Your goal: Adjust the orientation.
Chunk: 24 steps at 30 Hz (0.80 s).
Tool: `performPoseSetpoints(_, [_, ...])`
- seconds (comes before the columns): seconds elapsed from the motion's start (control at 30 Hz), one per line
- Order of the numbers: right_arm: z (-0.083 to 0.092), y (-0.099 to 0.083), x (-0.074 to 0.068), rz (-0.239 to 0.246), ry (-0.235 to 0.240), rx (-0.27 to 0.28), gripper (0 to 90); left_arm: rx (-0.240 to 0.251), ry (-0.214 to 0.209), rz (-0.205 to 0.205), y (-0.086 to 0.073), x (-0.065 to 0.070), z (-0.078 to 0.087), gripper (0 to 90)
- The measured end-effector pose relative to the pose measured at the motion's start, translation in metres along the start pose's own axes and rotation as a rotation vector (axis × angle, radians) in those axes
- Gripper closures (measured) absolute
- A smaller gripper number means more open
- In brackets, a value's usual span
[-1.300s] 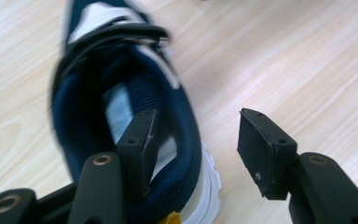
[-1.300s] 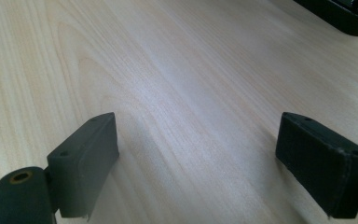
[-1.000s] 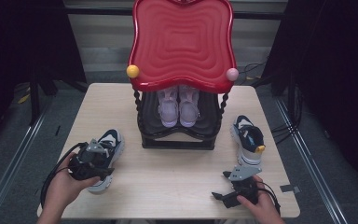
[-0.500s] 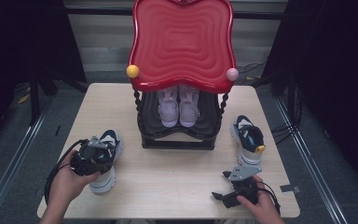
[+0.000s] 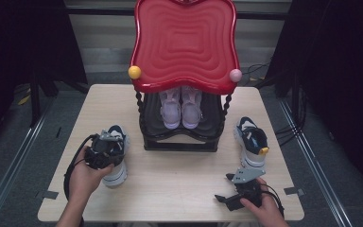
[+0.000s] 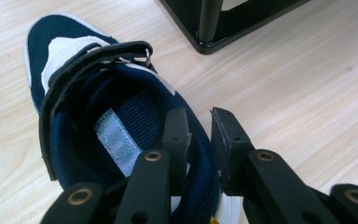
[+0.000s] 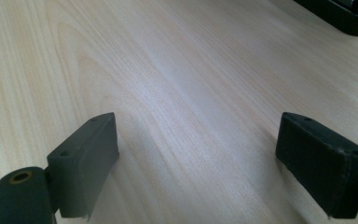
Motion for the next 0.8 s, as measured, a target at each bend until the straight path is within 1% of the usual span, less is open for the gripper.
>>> performPoseSetpoints(0.07, [0.000, 0.000, 0.000, 0.001, 0.001, 0.000, 12.2, -0.006, 0.001, -0.018, 0.000, 0.001, 0.001, 74.3])
performPoseSetpoints(0.1, [0.000, 0.000, 0.000, 0.001, 0.001, 0.000, 12.2, -0.016, -0.010, -0.024, -0.002, 0.002, 0.000, 72.4])
performPoseSetpoints(0.17, [0.000, 0.000, 0.000, 0.001, 0.001, 0.000, 12.2, -0.025, -0.027, -0.028, -0.004, 0.004, 0.001, 66.8])
performPoseSetpoints(0.2, [0.000, 0.000, 0.000, 0.001, 0.001, 0.000, 12.2, -0.028, -0.031, -0.037, -0.006, 0.004, 0.002, 63.6])
performPoseSetpoints(0.3, [0.000, 0.000, 0.000, 0.001, 0.001, 0.000, 12.2, -0.024, -0.019, -0.054, -0.007, 0.002, 0.006, 53.9])
performPoseSetpoints(0.37, [0.000, 0.000, 0.000, 0.000, 0.000, 0.000, 12.2, -0.012, -0.033, -0.051, -0.007, 0.002, 0.010, 49.3])
performPoseSetpoints(0.4, [0.000, 0.000, 0.000, 0.000, 0.001, 0.000, 12.2, -0.008, -0.041, -0.057, -0.007, 0.003, 0.012, 47.1])
performPoseSetpoints(0.53, [0.000, 0.000, 0.000, 0.001, 0.001, 0.000, 12.1, -0.030, -0.034, -0.101, -0.013, 0.002, 0.018, 40.5])
performPoseSetpoints(0.57, [0.000, 0.000, 0.000, 0.002, 0.002, 0.000, 12.0, -0.033, -0.034, -0.110, -0.014, 0.002, 0.019, 39.7])
performPoseSetpoints(0.6, [0.000, 0.000, 0.000, 0.002, 0.001, 0.000, 12.0, -0.034, -0.021, -0.114, -0.016, 0.001, 0.021, 39.0])
performPoseSetpoints(0.63, [0.000, 0.000, 0.000, 0.001, 0.001, 0.000, 12.0, -0.027, -0.017, -0.121, -0.017, 0.000, 0.022, 38.6])
performPoseSetpoints(0.7, [0.000, 0.000, 0.000, 0.002, 0.001, 0.000, 12.0, -0.018, -0.032, -0.118, -0.019, 0.000, 0.025, 38.5])
performPoseSetpoints(0.73, [0.000, 0.000, 0.000, 0.002, 0.002, 0.000, 12.0, -0.019, -0.027, -0.124, -0.020, 0.000, 0.026, 38.5])
performPoseSetpoints(0.77, [0.000, 0.000, 0.000, 0.002, 0.001, 0.000, 12.0, -0.029, -0.021, -0.139, -0.022, -0.001, 0.026, 38.7])
performPoseSetpoints(0.8, [0.000, 0.000, 0.000, 0.002, 0.001, 0.000, 12.0, -0.035, -0.016, -0.144, -0.024, -0.001, 0.026, 39.5])
Point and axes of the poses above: each handheld gripper's, and its own axes: z roughly backward along the jaws, y roughly out of its top, x roughly to its right, the point moved 10 cm from there along -z, roughly forward along the jaws, and after that the axes turned 12 degrees about -x, right-handed, at the moved point
